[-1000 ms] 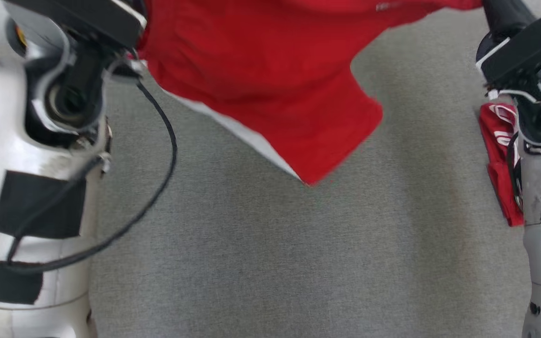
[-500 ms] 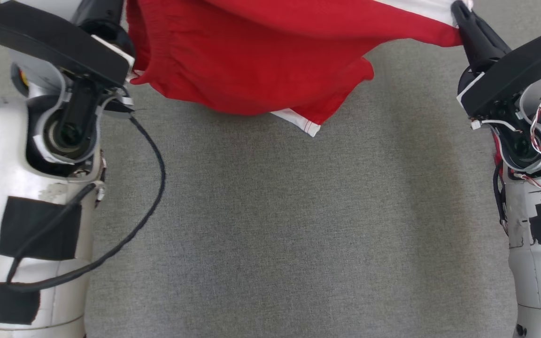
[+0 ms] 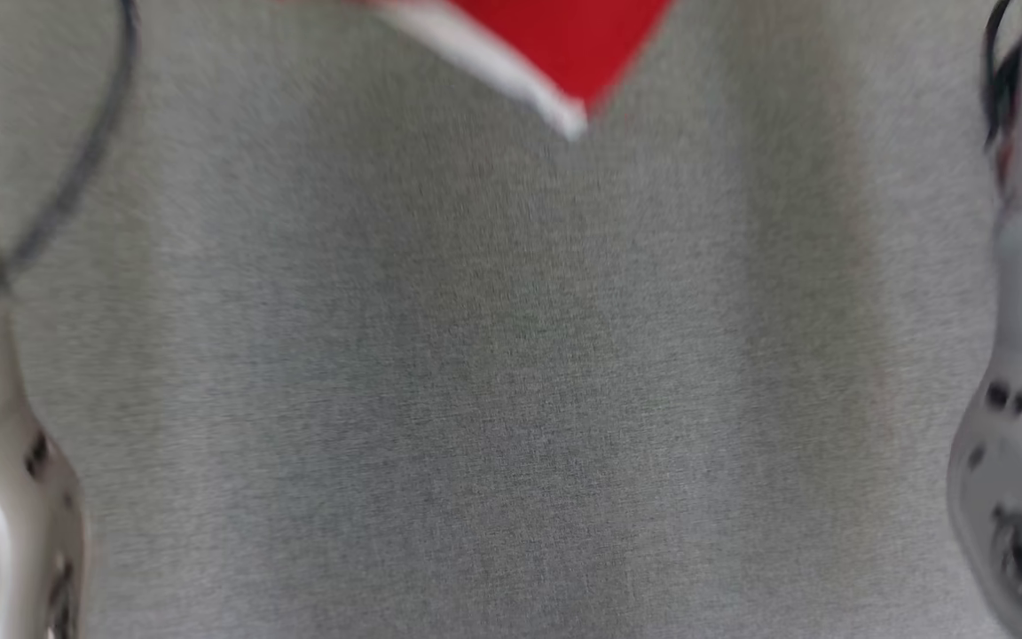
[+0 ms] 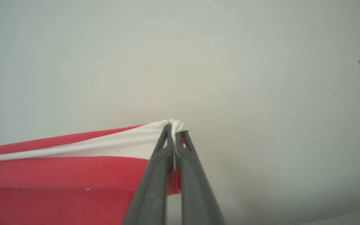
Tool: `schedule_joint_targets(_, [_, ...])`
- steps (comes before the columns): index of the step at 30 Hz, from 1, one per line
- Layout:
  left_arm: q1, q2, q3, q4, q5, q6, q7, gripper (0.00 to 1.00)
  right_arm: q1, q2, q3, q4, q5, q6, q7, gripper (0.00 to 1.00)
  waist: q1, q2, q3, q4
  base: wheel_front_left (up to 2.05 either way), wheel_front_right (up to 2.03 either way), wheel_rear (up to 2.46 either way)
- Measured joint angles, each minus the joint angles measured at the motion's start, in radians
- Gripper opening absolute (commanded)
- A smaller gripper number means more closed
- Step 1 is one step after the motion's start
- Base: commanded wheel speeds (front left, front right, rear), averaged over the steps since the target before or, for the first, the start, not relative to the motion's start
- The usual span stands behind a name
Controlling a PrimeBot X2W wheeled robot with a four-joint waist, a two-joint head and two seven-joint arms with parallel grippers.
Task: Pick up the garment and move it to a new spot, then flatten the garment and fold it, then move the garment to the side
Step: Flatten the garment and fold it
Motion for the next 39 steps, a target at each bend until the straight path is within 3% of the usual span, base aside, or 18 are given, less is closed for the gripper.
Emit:
schedule_joint_targets(7, [-0.159, -0.027, 0.034, 0.05, -0.021, -0.068, -0.136, 0.0, -0.222, 0.007, -0.052, 0.085, -0.046, 0.0, -0.232, 0.0, 0.0001, 0.0, 0.118, -0.017, 0.0, 0.0, 0.0])
schedule_joint_targets(12, [-0.187, -0.023, 0.042, 0.057, -0.058, -0.094, -0.198, 0.0, -0.285, 0.01, -0.028, 0.111, -0.058, 0.001, -0.351, 0.0, 0.0001, 0.0001, 0.165, -0.017, 0.0, 0.0, 0.0])
schedule_joint_targets(19, [-0.119, -0.002, 0.035, 0.087, -0.106, -0.101, -0.23, 0.0, -0.27, -0.016, 0.054, 0.183, -0.057, 0.0, -0.368, 0.0, -0.0002, 0.0, 0.164, 0.001, 0.0, 0.0, 0.0])
schedule_joint_targets(24, [0.056, 0.022, -0.049, 0.026, -0.167, -0.101, -0.191, 0.0, -0.124, -0.061, 0.156, 0.167, 0.023, -0.001, -0.307, 0.0, -0.0002, -0.0001, 0.125, 0.015, 0.0, 0.0, 0.0])
schedule_joint_targets(29, [0.278, 0.047, -0.089, -0.057, -0.245, -0.101, -0.158, 0.0, 0.088, -0.127, 0.225, 0.054, 0.133, -0.001, -0.176, 0.0, -0.0003, -0.0001, 0.064, 0.03, 0.0, 0.0, 0.0])
schedule_joint_targets(34, [0.524, 0.075, -0.124, -0.144, -0.295, -0.101, -0.122, 0.0, 0.346, -0.183, 0.23, -0.122, 0.225, -0.001, -0.012, 0.0, -0.0004, -0.0002, -0.017, 0.043, 0.0, 0.0, 0.0])
schedule_joint_targets(39, [0.773, 0.086, -0.187, -0.206, -0.293, -0.098, -0.096, 0.0, 0.633, -0.225, 0.171, -0.275, 0.218, -0.001, 0.174, 0.0, -0.0005, -0.0002, -0.107, 0.055, 0.0, 0.0, 0.0])
